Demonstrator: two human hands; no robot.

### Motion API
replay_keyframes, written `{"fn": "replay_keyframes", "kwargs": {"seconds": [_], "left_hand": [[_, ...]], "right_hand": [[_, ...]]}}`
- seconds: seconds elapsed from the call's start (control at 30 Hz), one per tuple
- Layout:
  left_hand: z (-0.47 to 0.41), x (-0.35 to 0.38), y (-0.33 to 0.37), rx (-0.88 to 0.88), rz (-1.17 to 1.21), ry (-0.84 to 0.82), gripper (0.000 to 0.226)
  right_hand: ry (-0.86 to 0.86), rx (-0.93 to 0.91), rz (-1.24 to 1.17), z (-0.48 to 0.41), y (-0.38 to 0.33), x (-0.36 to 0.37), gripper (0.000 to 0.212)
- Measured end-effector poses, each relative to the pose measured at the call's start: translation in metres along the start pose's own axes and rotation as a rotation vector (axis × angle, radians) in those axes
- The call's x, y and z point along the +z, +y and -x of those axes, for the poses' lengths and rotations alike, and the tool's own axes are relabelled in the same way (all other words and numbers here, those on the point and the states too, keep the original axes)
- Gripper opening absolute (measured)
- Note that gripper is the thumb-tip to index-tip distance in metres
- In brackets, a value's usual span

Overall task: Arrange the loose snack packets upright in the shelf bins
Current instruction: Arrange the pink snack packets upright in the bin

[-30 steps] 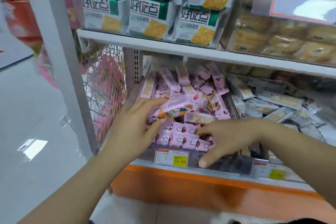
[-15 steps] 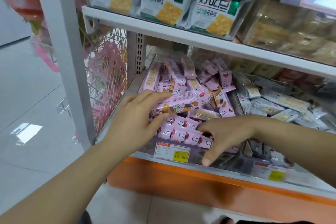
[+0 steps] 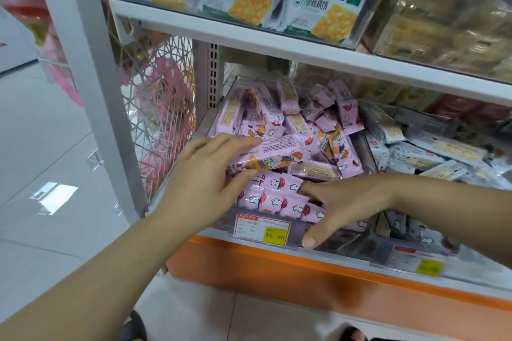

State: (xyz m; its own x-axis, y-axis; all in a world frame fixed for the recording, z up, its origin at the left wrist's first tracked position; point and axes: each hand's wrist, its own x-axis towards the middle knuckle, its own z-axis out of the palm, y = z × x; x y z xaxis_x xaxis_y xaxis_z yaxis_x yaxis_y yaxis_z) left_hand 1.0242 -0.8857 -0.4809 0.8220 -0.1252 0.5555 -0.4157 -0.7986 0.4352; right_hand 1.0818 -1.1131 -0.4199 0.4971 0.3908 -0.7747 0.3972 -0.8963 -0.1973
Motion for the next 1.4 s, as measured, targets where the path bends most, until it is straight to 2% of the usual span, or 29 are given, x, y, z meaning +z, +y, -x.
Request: {"fn": "replay_keyframes", "kwargs": {"seconds": [0.3, 0.57, 0.73, 0.9, 0.97, 1.1, 1.17, 1.27, 1.4], "left_hand": [[0.0, -0.001, 0.0, 0.006, -0.012, 0.006, 0.043], [0.002, -0.003, -0.004, 0.01, -0.016, -0.012, 0.043], [0.001, -0.004, -0.004, 0.014, -0.021, -0.017, 0.043], [0.002, -0.004, -0.002, 0.025, -0.039, -0.016, 0.043], [0.001, -0.004, -0.002, 0.031, -0.039, -0.015, 0.043], [0.001, -0.005, -0.003, 0.033, -0.048, -0.013, 0.043], [0.001, -0.004, -0.003, 0.032, -0.055, -0.012, 0.042], [0.001, -0.003, -0.004, 0.036, -0.065, -0.004, 0.041], [0.001, -0.002, -0.003, 0.029, -0.068, -0.007, 0.041]], "right_hand": [[-0.052, 0.014, 0.111, -0.009, -0.006, -0.003, 0.121], [-0.086, 0.094, 0.202, -0.015, -0.013, -0.012, 0.107], [-0.1, 0.053, 0.087, -0.012, -0.006, -0.011, 0.114], [-0.057, 0.012, -0.097, -0.011, 0.002, -0.017, 0.091], [-0.078, -0.02, -0.15, -0.009, -0.001, -0.018, 0.102], [-0.063, -0.025, -0.197, -0.013, 0.002, -0.019, 0.137], [-0.047, -0.044, -0.117, -0.014, 0.001, -0.02, 0.136], [-0.059, -0.112, 0.034, -0.018, -0.003, -0.02, 0.124], [-0.075, -0.082, 0.135, -0.022, -0.006, -0.025, 0.129]]}}
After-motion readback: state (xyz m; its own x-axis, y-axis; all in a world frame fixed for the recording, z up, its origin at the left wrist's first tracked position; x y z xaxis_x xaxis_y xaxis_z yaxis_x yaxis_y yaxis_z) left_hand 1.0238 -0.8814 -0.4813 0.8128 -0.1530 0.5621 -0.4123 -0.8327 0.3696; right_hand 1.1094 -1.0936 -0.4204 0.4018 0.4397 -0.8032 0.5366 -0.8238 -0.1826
